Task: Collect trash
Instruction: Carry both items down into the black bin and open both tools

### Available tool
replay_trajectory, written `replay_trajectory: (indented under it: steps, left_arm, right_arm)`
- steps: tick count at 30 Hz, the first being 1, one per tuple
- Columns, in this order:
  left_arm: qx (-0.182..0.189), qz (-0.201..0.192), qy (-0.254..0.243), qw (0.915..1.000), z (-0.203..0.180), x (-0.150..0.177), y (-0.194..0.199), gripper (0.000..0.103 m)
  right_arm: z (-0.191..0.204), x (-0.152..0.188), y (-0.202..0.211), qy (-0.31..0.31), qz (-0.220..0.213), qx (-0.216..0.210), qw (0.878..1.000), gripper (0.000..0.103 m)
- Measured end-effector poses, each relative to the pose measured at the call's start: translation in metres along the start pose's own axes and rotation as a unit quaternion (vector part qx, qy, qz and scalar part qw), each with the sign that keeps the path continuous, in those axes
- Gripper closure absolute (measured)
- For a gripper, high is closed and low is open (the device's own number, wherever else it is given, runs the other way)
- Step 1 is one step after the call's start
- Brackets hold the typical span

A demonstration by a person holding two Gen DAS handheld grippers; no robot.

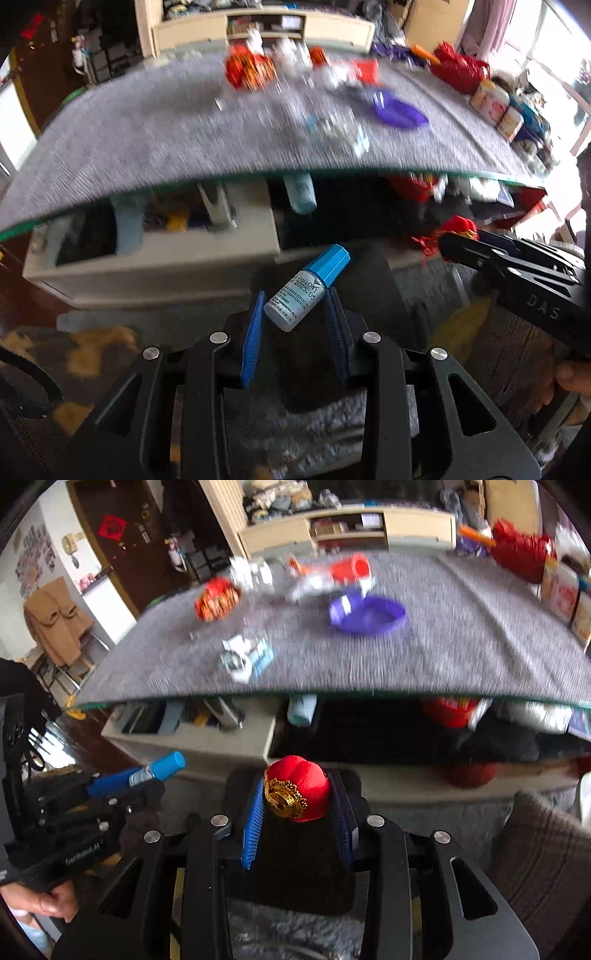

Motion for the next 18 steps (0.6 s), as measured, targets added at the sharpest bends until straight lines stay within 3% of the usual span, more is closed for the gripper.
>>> replay_trajectory:
  steps: [8, 15, 17, 18]
  left_arm:
    - [0.037, 0.059, 0.001, 0.9976, -0.019, 0.031, -0.039, 0.072]
    - [0.042, 0.069, -0.003, 0.9967, -0.024, 0.034, -0.045, 0.072]
    - [0.044, 0.070, -0.003, 0.9966, -0.024, 0.032, -0.045, 0.066]
    - [0.044, 0.070, -0.002, 0.9966, -0.024, 0.032, -0.045, 0.057]
  right_arm:
    - [-0.012, 0.038, -0.033, -0.013, 0.060, 0.019, 0.998, 0.068]
    - [-0.009, 0.034, -0.031, -0.015, 0.059, 0.017, 0.998, 0.067]
    - [-0.011, 0.031, -0.030, -0.016, 0.057, 0.018, 0.998, 0.067]
    - [-0.011, 0.030, -0.030, -0.018, 0.057, 0.019, 0.998, 0.067]
Point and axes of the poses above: each gripper's, at about its wrist camera, not at the fingertips, and y roughly against the way its jaws point, z to its left, x to its underside, the point moved 10 cm from there along -y, roughly the way its jaws point, and after that the axes turned 14 degrees about -y, right-handed, at the moved point
